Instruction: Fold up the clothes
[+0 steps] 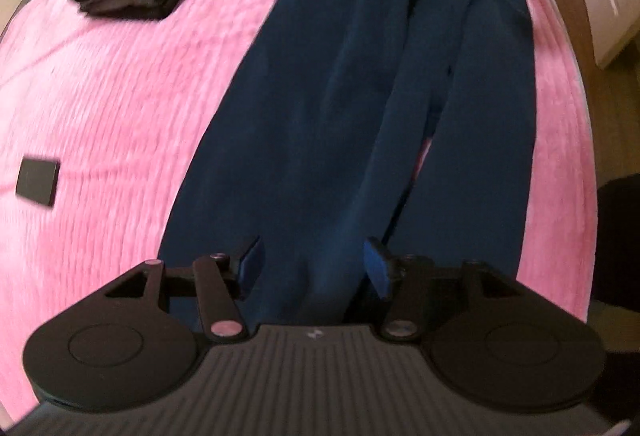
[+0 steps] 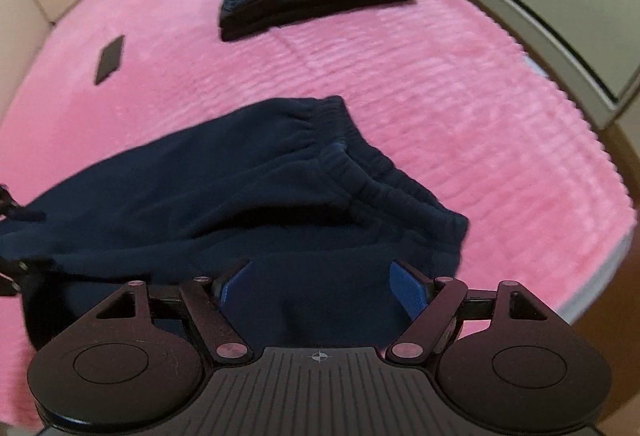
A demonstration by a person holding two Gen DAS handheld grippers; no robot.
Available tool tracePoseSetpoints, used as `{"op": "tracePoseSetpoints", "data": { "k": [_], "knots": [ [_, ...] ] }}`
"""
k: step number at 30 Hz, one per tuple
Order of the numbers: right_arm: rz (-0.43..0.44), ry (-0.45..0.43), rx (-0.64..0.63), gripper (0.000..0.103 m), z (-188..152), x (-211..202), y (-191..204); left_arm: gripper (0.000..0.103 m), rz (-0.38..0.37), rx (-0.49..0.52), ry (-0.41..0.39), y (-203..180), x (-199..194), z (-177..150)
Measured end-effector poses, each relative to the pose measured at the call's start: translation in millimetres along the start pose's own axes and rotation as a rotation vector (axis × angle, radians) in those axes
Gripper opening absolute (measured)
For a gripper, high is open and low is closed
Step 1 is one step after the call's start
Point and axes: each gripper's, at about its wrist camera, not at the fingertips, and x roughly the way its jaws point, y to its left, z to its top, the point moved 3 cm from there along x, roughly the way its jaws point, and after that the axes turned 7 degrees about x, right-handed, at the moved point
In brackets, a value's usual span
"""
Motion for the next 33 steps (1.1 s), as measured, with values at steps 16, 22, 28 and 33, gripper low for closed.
{"op": "tracePoseSetpoints", "data": {
  "k": [16, 22, 28, 33],
  "knots": [
    [0.006, 0.020, 0.101, 0.024, 27.2, 90.8, -85.9, 0.056, -0.092, 0.035, -0.228, 43.3, 117.0, 220.2],
    [0.147, 0.027, 0.307, 0.015, 42.8, 51.0, -130.5, 0.004, -0.182, 0.100, -0.089, 42.6, 159.4, 254.4],
    [0.069, -0.136, 0.326, 0.016, 87.9, 18.6, -166.5, 0.004, -0.143, 0.028, -0.242, 74.0, 110.4, 309.6],
    [-0.059, -0.187, 0.267, 0.067, 99.2, 22.4, -172.8, 0.030, -0.085, -0.029, -0.255, 80.7, 129.4, 345.5]
  ]
}}
